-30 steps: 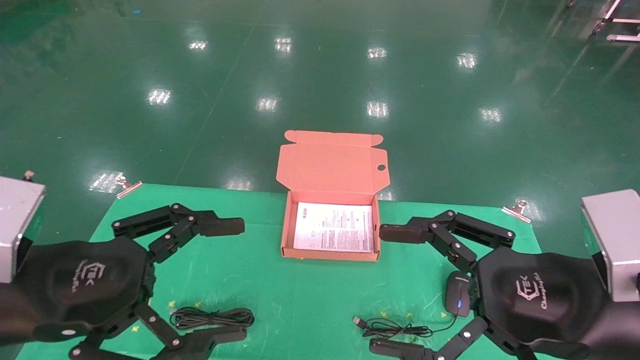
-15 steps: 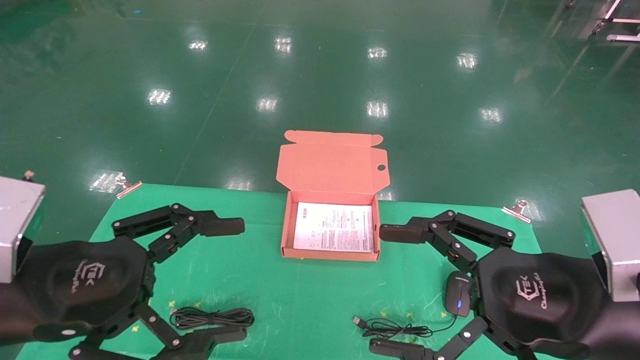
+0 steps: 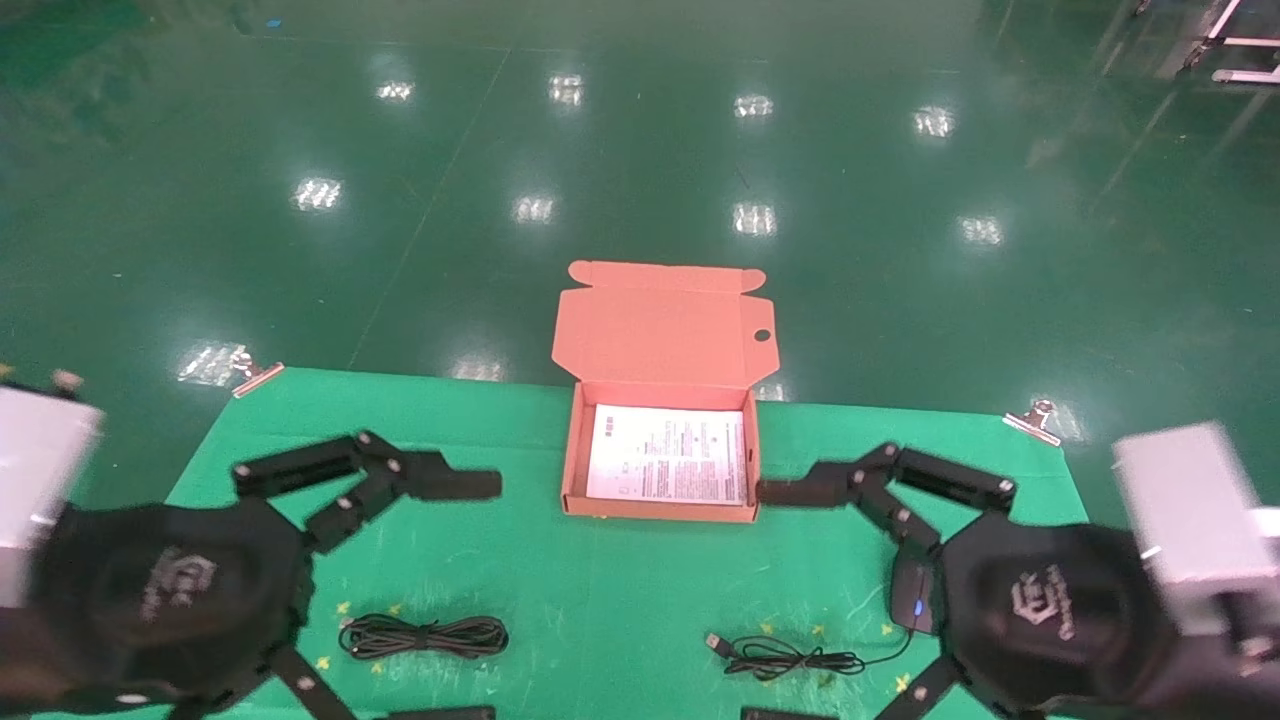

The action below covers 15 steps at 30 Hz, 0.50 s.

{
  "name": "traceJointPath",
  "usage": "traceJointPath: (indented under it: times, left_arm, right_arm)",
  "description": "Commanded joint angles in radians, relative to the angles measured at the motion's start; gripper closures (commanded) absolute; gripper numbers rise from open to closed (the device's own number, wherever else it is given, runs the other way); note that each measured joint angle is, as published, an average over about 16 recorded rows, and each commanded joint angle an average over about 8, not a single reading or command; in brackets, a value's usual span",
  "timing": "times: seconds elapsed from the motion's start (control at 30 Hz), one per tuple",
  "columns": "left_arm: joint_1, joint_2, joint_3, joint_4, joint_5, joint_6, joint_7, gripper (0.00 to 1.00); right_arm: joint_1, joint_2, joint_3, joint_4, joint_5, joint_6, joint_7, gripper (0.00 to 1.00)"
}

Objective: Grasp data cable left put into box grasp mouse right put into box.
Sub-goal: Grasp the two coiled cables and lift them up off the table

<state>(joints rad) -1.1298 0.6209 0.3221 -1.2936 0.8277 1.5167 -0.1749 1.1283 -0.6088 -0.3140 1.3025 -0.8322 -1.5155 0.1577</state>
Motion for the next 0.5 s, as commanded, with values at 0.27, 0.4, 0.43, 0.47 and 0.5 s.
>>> traceJointPath:
  times: [0.27, 0.4, 0.43, 0.47, 0.5]
  left_arm:
    - [-0.122, 0.034, 0.097, -0.007, 0.214, 0.034, 0.024, 0.0]
    - [-0.174, 0.059, 0.153, -0.016, 0.329, 0.035, 0.031, 0.0]
    - [-0.186, 0.065, 0.167, -0.019, 0.356, 0.034, 0.033, 0.0]
    - [-0.197, 0.072, 0.181, -0.021, 0.383, 0.033, 0.035, 0.0]
    - [-0.208, 0.078, 0.194, -0.024, 0.411, 0.032, 0.039, 0.0]
  right_arm:
    - [0.143, -0.024, -0.109, 0.035, -0.237, -0.046, -0.068, 0.0]
    - [0.232, -0.05, -0.201, 0.043, -0.372, -0.056, -0.129, 0.0]
    - [0.252, -0.057, -0.225, 0.044, -0.403, -0.056, -0.144, 0.0]
    - [0.272, -0.063, -0.249, 0.044, -0.432, -0.056, -0.157, 0.0]
    - [0.291, -0.069, -0.273, 0.045, -0.461, -0.055, -0.169, 0.0]
